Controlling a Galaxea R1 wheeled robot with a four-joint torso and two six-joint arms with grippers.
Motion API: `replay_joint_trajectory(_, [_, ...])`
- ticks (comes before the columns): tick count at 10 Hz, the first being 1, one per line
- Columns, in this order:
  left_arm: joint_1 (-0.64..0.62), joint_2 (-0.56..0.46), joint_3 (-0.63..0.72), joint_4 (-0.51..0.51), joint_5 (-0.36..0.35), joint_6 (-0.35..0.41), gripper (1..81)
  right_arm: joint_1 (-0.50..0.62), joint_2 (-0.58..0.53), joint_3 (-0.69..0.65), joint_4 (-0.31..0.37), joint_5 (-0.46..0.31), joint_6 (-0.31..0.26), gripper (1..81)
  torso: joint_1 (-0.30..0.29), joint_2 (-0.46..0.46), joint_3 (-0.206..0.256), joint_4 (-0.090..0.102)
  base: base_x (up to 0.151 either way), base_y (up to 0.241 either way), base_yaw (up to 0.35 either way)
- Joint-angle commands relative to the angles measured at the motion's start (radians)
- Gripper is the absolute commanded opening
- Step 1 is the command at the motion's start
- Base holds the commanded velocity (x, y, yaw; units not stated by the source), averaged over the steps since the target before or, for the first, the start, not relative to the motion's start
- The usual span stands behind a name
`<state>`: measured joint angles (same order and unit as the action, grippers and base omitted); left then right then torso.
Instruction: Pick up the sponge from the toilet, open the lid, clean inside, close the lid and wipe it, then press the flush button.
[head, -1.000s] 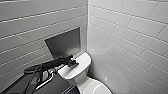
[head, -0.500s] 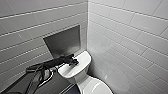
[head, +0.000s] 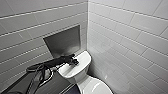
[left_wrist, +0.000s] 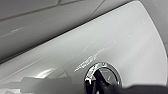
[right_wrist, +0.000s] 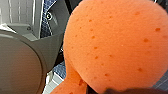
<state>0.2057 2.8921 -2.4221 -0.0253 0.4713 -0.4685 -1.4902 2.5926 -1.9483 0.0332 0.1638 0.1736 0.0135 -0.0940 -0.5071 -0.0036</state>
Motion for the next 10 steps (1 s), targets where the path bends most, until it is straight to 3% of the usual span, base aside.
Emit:
replay_joint_trajectory(1, [-0.197,-0.048,0.122,-0.021,0.082,0.013,1.0,0.001,-0.021,0.019,0.008,-0.073,0.0,1.0,0.0,0.0,0.0,0.0,0.0,0.0,0.0])
replay_joint_trajectory(5, [-0.289,-0.276,0.45,-0.143,0.089,0.011,1.0,-0.003,-0.02,0.017,0.007,-0.073,0.001,1.0,0.0,0.0,0.0,0.0,0.0,0.0,0.0])
replay_joint_trajectory(8, [-0.282,-0.503,0.794,-0.13,0.09,-0.007,1.0,0.0,-0.018,0.014,0.005,-0.073,0.001,1.0,0.0,0.0,0.0,0.0,0.0,0.0,0.0])
replay_joint_trajectory(10, [-0.201,-0.65,1.012,-0.107,0.092,-0.007,1.0,-0.003,-0.012,0.003,0.004,-0.073,0.0,1.0,0.0,0.0,-0.001,0.0,0.0,0.0,0.0])
